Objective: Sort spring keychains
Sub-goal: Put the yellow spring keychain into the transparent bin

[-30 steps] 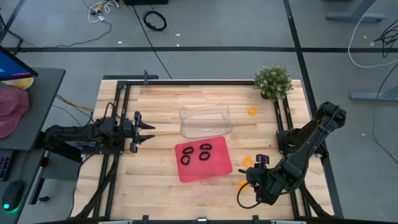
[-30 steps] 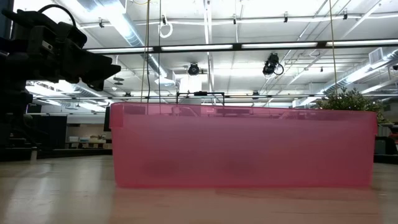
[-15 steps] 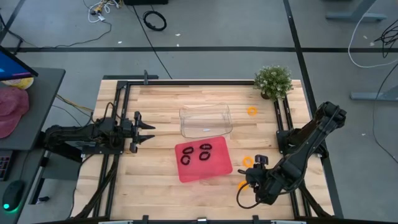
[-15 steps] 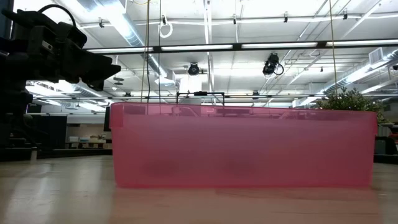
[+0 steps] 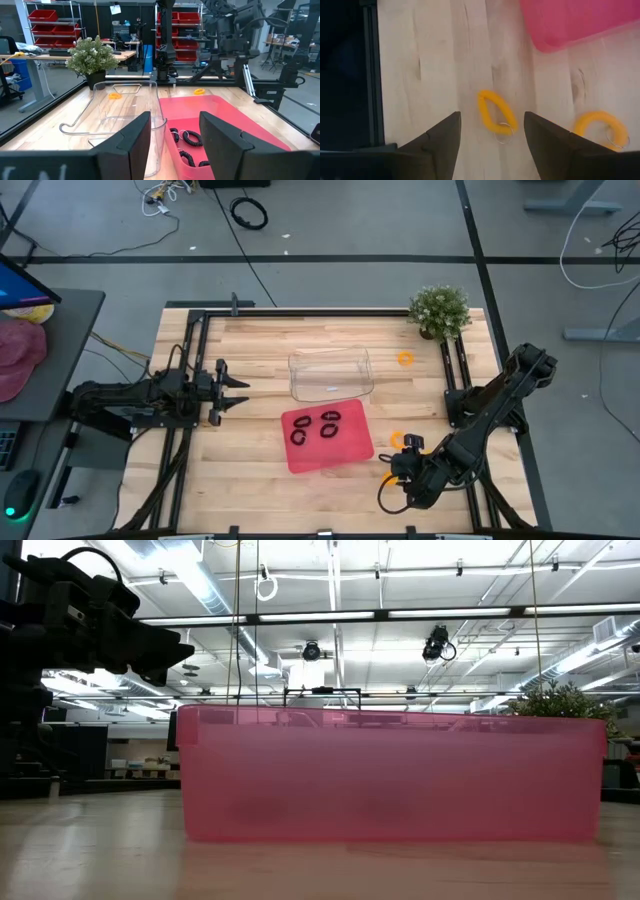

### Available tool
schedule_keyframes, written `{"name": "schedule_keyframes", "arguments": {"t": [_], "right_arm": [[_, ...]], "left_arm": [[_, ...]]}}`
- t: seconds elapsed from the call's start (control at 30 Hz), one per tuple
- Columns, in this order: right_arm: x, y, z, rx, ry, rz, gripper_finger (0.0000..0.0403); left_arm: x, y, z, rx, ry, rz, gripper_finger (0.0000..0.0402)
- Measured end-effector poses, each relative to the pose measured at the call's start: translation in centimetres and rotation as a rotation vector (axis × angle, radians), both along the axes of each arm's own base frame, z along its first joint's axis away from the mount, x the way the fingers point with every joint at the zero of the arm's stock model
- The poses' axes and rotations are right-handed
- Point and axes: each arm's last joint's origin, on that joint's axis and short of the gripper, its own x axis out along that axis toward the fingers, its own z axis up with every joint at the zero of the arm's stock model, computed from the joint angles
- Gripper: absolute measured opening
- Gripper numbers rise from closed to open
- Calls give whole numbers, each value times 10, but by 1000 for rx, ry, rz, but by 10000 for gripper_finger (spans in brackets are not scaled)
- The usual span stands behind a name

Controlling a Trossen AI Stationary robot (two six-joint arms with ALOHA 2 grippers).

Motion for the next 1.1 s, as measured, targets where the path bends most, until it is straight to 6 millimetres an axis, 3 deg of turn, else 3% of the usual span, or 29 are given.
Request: {"name": "schedule_keyframes", "arguments": {"t": [1.1], "right_arm": [[3, 2, 1, 7, -32, 16, 222]], "left_arm": [[0, 0, 0, 0, 0, 0, 172]]}}
